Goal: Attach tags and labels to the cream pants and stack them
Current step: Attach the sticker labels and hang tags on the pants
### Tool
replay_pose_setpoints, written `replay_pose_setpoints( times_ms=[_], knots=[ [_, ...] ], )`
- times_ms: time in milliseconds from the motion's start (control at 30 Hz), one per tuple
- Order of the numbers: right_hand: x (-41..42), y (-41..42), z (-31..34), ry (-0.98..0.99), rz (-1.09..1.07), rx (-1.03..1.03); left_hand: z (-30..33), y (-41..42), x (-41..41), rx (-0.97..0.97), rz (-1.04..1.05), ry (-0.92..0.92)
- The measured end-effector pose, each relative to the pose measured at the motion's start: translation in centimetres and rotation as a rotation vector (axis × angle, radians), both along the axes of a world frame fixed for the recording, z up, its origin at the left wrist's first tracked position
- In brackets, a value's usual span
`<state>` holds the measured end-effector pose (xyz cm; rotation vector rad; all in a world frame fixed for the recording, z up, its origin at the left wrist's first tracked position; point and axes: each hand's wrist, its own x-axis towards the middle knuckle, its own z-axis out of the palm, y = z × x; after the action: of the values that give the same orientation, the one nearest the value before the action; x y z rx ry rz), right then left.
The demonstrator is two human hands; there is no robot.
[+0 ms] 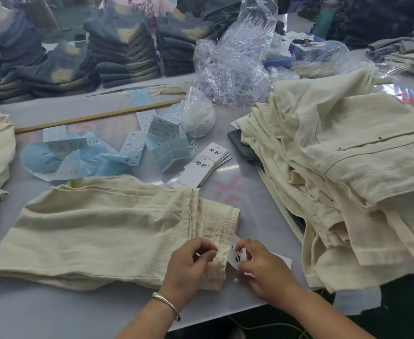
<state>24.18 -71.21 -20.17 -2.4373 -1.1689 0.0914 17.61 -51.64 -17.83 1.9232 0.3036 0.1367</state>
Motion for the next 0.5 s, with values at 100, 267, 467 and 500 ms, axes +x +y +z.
replay_pose_setpoints(
  times_ms=[100, 267, 467, 500],
  knots=[
    [0.1, 0.1, 0.4, -0.066, 0.025, -0.040, 0.1, -0.2, 0.1, -0.097, -0.051, 0.016],
    [0.2, 0.2, 0.2, -0.106, 0.056, -0.047, 0.1, -0.6, 0.7, -0.277, -0.097, 0.107],
    [-0.3, 0.5, -0.6, 0.198, -0.094, 0.055, -0.5, -1.2, 1.0, -0.361, -0.110, 0.213],
    [0.0, 0.5, -0.2, 0.315, -0.190, 0.184, -0.4, -1.1, 1.1, -0.353, -0.114, 0.221]
  ],
)
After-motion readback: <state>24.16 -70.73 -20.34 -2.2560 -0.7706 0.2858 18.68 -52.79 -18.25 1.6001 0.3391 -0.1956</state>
